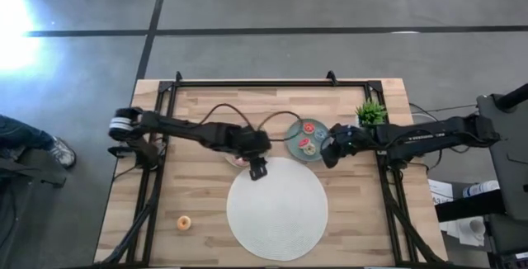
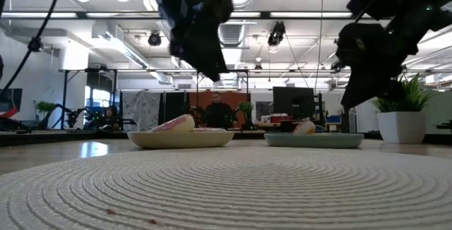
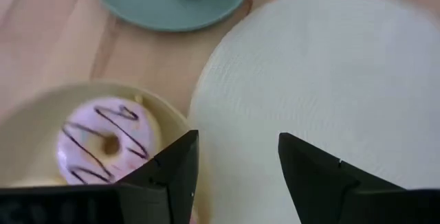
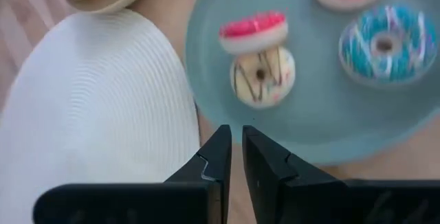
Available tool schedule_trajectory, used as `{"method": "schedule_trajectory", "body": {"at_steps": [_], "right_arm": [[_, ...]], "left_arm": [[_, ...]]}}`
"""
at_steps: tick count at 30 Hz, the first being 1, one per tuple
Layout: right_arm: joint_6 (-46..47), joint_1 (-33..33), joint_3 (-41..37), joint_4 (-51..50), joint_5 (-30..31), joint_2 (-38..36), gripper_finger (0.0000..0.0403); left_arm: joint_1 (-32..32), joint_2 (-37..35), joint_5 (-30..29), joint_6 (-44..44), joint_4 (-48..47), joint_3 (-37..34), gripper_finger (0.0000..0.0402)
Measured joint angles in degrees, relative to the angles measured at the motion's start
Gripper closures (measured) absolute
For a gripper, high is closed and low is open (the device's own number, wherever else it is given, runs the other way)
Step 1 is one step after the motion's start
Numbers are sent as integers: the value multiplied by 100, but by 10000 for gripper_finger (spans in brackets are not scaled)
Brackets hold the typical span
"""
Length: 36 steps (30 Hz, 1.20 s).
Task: Pick & Place donuts
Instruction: Put the small red donut on the light blue plate
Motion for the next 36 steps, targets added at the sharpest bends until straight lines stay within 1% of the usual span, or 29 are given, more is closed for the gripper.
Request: {"method": "schedule_trajectory", "body": {"at_steps": [3,6,12,14,16,20,24,27,30,36], "right_arm": [[-589,-4,313,36,130,377,370],[-1480,-2,763,-88,80,816,356],[-4026,2,1699,-1201,45,1633,294],[-4802,0,1932,-1296,132,1855,273],[-5379,0,2098,-1357,237,2109,253],[-6017,-2,2461,-1342,369,2597,223],[-6682,-3,2800,-1595,451,3138,214],[-7055,-2,3054,-1871,616,3463,220],[-7160,-4,3192,-1965,781,3725,233],[-7253,-4,3332,-1987,856,3894,258]], "left_arm": [[-77,-506,-21,-773,698,-719,228],[-192,-950,-240,-1262,1128,-1206,228],[-467,-1628,-939,-1660,1167,-1661,228],[-561,-1749,-1141,-1728,1173,-1741,228],[-645,-1845,-1311,-1793,1167,-1839,228],[-801,-1882,-1480,-1960,1159,-1988,228],[-931,-1847,-1495,-2060,1122,-2048,228],[-992,-1840,-1526,-2062,1069,-2052,228],[-1014,-1840,-1588,-2058,1069,-2050,228],[-1016,-1840,-1605,-1971,1063,-2050,228]]}}
